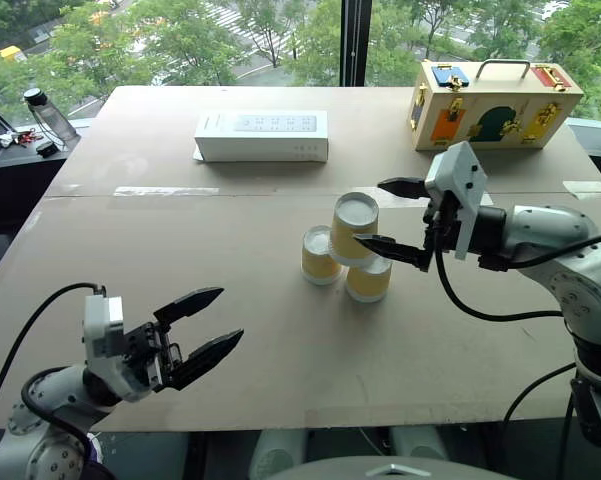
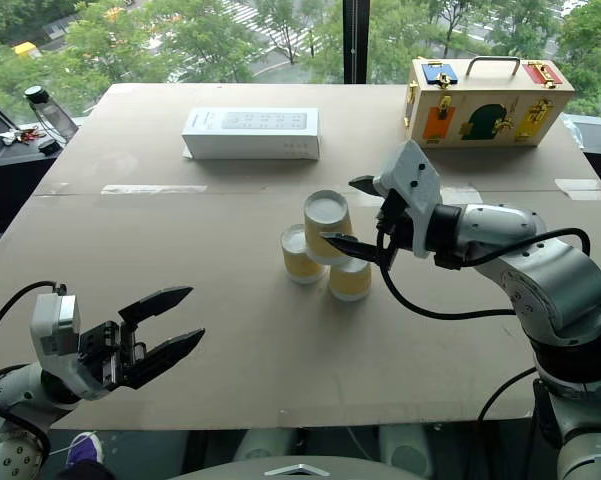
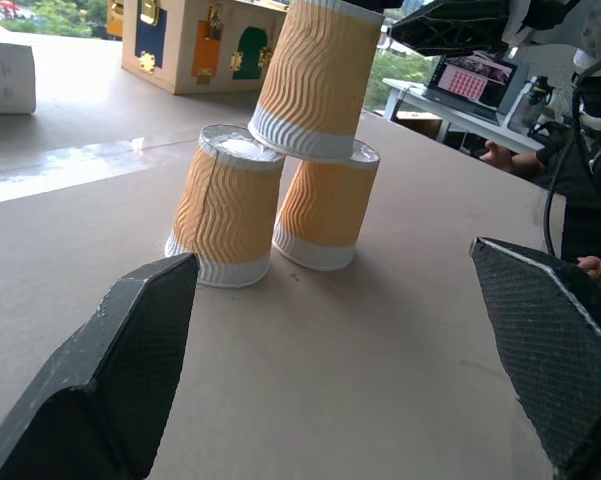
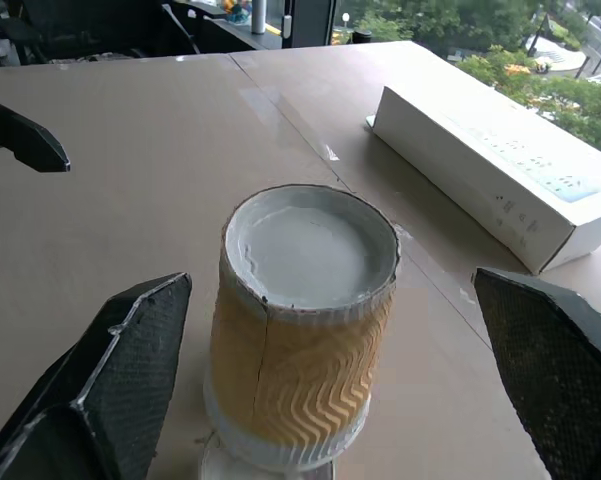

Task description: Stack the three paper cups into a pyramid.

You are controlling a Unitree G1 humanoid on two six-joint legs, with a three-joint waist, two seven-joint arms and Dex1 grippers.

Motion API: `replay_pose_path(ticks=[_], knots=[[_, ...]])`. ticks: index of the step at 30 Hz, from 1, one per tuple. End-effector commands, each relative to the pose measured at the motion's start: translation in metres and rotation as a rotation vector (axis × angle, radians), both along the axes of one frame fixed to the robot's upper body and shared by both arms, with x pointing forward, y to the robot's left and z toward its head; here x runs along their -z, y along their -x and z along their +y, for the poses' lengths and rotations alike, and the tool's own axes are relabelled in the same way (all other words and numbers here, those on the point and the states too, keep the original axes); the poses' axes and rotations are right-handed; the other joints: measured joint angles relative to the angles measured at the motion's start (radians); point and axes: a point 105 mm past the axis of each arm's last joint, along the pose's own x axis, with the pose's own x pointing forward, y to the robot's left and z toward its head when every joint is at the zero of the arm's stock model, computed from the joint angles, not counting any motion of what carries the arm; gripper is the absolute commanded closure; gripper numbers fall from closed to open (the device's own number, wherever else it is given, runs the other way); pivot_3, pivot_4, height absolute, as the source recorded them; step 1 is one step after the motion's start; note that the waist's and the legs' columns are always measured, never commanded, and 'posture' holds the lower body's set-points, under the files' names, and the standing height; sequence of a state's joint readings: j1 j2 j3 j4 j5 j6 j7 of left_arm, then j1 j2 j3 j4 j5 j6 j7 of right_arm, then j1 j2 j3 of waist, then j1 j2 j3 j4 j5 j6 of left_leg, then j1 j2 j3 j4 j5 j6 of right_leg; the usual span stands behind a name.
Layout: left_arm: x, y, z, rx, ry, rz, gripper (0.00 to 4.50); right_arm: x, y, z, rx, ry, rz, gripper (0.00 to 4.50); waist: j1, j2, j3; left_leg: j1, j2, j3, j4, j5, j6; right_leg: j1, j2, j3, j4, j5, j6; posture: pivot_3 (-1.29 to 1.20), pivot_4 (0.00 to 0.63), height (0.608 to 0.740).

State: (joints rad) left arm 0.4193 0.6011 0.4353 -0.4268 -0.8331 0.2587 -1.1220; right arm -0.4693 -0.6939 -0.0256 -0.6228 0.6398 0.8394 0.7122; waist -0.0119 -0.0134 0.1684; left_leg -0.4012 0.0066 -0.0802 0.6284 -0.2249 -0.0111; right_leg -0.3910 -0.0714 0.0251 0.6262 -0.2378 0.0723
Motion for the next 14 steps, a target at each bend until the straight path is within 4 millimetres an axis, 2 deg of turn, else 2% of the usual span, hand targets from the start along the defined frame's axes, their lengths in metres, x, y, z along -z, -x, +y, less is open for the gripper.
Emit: replay_pose_path(ticks=[1, 3, 7, 10, 14], knots=[[0.006, -0.002, 0.001, -0.049, -0.069, 0.027, 0.0, -0.002, 0.021, -0.033, 0.033, -0.037, -0.06, 0.05, 0.005, -0.001, 0.0, 0.0, 0.0, 0.0, 0.0, 0.0, 0.0, 0.0, 0.0, 0.0, 0.0, 0.0, 0.0, 0.0, 0.15, 0.74], [0.015, -0.002, 0.006, -0.09, -0.118, 0.064, 0.0, 0.01, 0.032, -0.058, 0.106, -0.055, -0.03, 0.05, 0.004, -0.001, -0.001, 0.0, 0.001, 0.0, 0.0, 0.0, 0.0, 0.0, 0.001, -0.001, 0.0, 0.0, 0.0, 0.0, 0.15, 0.74], [0.019, -0.007, 0.022, -0.165, -0.134, 0.08, 0.0, 0.053, 0.067, -0.106, 0.26, -0.037, 0.083, 0.05, 0.01, -0.002, -0.001, 0.001, 0.001, 0.001, 0.0, 0.0, 0.0, 0.001, 0.0, 0.0, 0.0, -0.001, 0.0, 0.0, 0.15, 0.74], [0.021, -0.01, 0.029, -0.19, -0.141, 0.093, 0.0, 0.073, 0.082, -0.122, 0.32, -0.001, 0.108, 0.05, 0.0, -0.002, -0.002, 0.002, 0.002, 0.003, 0.0, 0.0, 0.0, 0.001, 0.001, 0.001, 0.0, -0.003, 0.004, 0.0, 0.15, 0.74], [0.026, -0.019, 0.032, -0.203, -0.166, 0.122, 0.0, 0.088, 0.088, -0.128, 0.345, 0.027, 0.112, 0.05, -0.007, -0.004, -0.003, 0.005, 0.004, 0.006, 0.001, 0.0, 0.0, 0.001, 0.0, 0.002, 0.001, -0.003, 0.005, 0.0, 0.15, 0.74]])
